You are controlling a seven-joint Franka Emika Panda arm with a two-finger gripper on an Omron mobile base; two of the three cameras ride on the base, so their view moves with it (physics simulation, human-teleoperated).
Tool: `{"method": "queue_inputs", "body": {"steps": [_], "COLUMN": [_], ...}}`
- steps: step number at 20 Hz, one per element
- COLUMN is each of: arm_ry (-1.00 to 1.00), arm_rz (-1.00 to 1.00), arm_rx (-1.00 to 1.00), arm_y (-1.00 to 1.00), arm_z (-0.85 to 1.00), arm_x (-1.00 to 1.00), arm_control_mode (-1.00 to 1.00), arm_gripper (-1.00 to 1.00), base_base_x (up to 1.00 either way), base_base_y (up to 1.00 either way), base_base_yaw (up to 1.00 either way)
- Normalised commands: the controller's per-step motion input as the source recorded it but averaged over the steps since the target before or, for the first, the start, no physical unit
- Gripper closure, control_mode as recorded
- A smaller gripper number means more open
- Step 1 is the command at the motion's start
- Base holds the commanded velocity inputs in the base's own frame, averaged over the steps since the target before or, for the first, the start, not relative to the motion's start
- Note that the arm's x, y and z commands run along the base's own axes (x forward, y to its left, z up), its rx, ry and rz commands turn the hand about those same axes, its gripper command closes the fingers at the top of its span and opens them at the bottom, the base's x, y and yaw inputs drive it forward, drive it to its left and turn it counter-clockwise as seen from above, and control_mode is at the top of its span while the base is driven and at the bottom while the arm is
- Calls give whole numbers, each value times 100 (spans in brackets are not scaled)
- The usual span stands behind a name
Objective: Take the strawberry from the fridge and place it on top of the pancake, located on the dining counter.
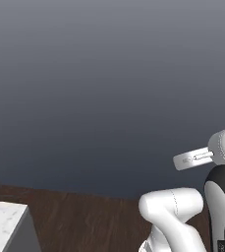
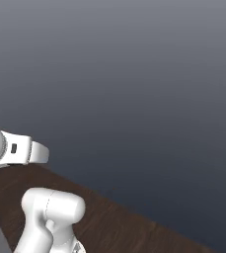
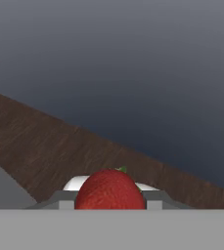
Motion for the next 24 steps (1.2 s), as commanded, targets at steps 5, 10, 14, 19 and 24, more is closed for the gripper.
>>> {"method": "queue_inputs", "body": {"steps": [5, 10, 14, 19, 24], "arm_ry": [0, 0, 0, 0, 0], "arm_rz": [0, 0, 0, 0, 0], "arm_rx": [0, 0, 0, 0, 0], "arm_y": [0, 0, 0, 0, 0], "arm_z": [0, 0, 0, 0, 0], "arm_x": [0, 0, 0, 0, 0], "arm_control_mode": [100, 100, 100, 100, 100], "arm_gripper": [100, 100, 100, 100, 100], "base_base_x": [100, 100, 100, 100, 100], "base_base_y": [0, 0, 2, 36, 23], "base_base_yaw": [7, 19, 24, 48, 57]}}
